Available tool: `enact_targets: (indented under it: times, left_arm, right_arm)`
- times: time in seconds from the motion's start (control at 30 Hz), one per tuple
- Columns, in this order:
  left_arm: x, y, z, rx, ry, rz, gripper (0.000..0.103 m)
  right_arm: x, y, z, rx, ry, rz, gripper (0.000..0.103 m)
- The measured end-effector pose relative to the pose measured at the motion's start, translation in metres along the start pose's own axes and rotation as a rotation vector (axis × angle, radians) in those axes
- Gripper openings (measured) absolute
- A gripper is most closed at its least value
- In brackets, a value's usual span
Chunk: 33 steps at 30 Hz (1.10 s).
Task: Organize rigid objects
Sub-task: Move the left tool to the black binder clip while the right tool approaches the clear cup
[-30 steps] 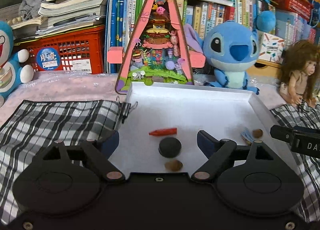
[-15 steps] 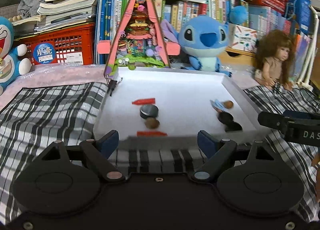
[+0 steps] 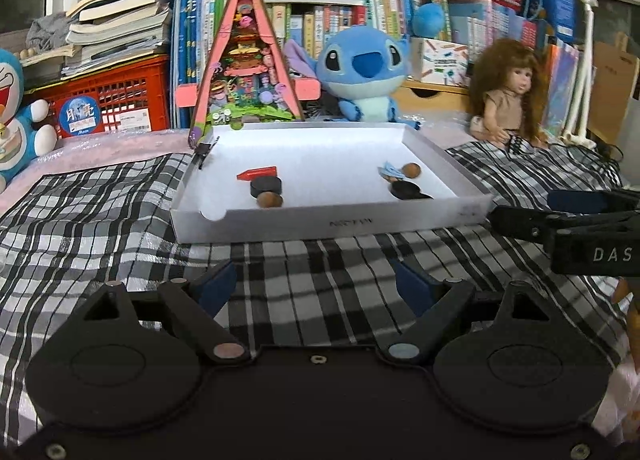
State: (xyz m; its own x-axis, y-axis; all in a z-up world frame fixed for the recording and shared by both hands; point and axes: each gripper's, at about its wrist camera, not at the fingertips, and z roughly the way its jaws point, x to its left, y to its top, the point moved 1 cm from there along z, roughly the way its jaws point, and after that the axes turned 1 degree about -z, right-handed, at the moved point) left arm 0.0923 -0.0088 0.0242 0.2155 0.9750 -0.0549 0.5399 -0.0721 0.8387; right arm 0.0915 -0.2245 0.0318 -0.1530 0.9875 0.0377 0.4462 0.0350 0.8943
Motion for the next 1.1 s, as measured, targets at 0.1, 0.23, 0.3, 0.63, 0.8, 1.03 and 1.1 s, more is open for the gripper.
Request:
enact_targets:
  times: [0.1, 0.23, 0.3, 0.63, 0.8, 1.03, 1.1]
  left_arm:
    - [-0.004, -0.007, -0.007, -0.003, -0.009, 0.008, 0.086]
    - [-0.009, -0.017, -0.017, -0.006, -0.029, 0.022, 0.087]
    - [-0.01, -0.02, -0.021, -0.009, -0.031, 0.029, 0.087]
    - [-0.018, -0.041, -0.036, -0.006, -0.058, 0.065, 0.088]
    - [-0.018, -0.05, -0.039, 0.008, -0.079, 0.062, 0.088]
    - [-0.024, -0.057, -0.039, 0.019, -0.097, 0.086, 0.088]
    - [-0.026, -0.058, -0.038, 0.023, -0.11, 0.081, 0.088]
  right_arm:
    - [0.005, -0.008, -0.007, -0.006, 0.009, -0.021, 0.097]
    - [0.008, -0.018, -0.013, -0.005, 0.017, -0.027, 0.097]
    - [0.007, -0.022, -0.016, -0.004, 0.017, -0.026, 0.097]
    - [-0.002, -0.037, -0.023, 0.007, 0.001, -0.007, 0.098]
    - [-0.002, -0.046, -0.025, -0.038, -0.033, -0.044, 0.098]
    - [0.0, -0.054, -0.024, -0.042, -0.022, -0.063, 0.098]
    - [0.001, -0.054, -0.025, -0.046, -0.02, -0.069, 0.098]
